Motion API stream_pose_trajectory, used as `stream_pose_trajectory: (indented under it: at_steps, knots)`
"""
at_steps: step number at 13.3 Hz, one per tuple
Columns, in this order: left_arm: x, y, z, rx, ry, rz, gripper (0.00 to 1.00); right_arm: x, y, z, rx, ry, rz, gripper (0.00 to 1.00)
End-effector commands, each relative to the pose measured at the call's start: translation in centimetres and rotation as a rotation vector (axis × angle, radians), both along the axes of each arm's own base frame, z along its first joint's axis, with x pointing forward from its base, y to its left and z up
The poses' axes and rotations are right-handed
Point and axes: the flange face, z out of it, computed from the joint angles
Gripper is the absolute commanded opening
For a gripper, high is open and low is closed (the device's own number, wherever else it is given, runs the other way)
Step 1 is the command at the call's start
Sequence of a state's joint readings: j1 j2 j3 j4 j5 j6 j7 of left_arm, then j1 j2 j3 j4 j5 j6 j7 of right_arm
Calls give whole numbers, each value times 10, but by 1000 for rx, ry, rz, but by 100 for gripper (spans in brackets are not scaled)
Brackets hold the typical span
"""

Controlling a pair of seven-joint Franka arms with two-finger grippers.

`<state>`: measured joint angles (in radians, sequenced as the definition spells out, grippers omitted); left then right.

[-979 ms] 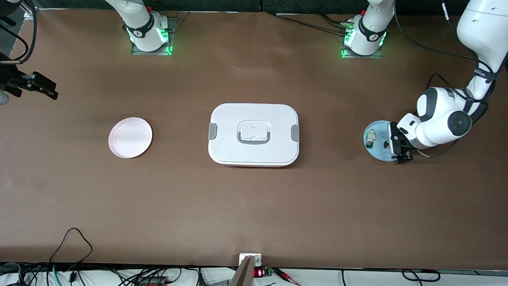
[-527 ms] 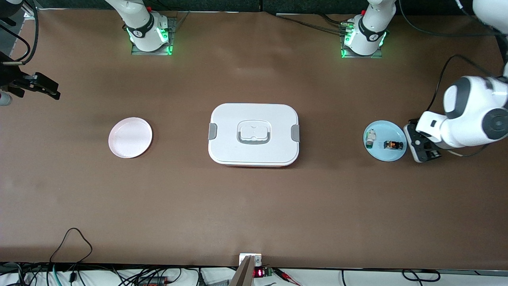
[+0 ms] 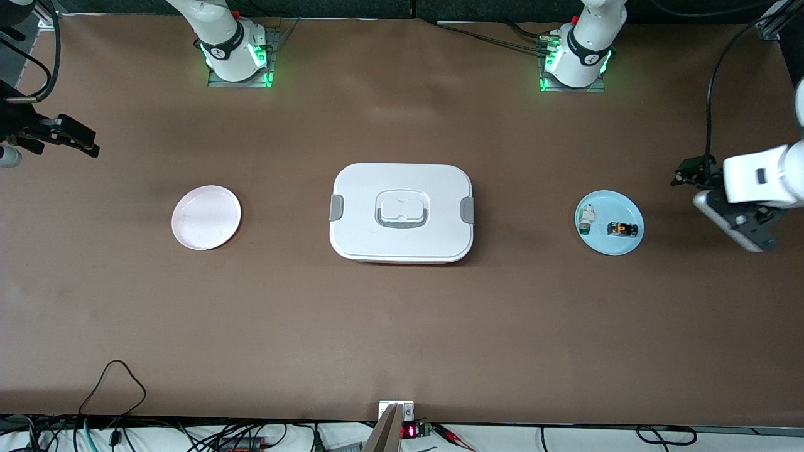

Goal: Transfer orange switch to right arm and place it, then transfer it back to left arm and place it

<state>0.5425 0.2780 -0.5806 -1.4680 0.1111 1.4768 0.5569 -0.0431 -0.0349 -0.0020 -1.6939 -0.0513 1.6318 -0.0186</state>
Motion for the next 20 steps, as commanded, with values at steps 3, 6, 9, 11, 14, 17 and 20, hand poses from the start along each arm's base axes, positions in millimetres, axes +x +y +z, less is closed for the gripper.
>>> stream_pose_trajectory:
  at_steps: [3,6,9,11,14,17,20]
  knots:
    - [-50,-36,84,59,-27,299,100,-1,14,15,8,-13,39,100]
    - [-61,-38,94,80,-11,330,100,-1,14,15,8,-13,40,100]
    - [-61,-27,91,67,11,379,100,-1,11,16,13,-13,23,100]
    - [-63,-31,92,82,10,377,100,-2,7,15,15,-2,7,100]
    - [-69,-48,98,97,-6,362,100,-5,8,12,15,21,5,100]
    - [-74,-49,101,105,-9,360,100,-5,8,9,15,24,3,100]
    - [-83,-50,106,98,-15,347,100,-5,7,4,15,27,2,100]
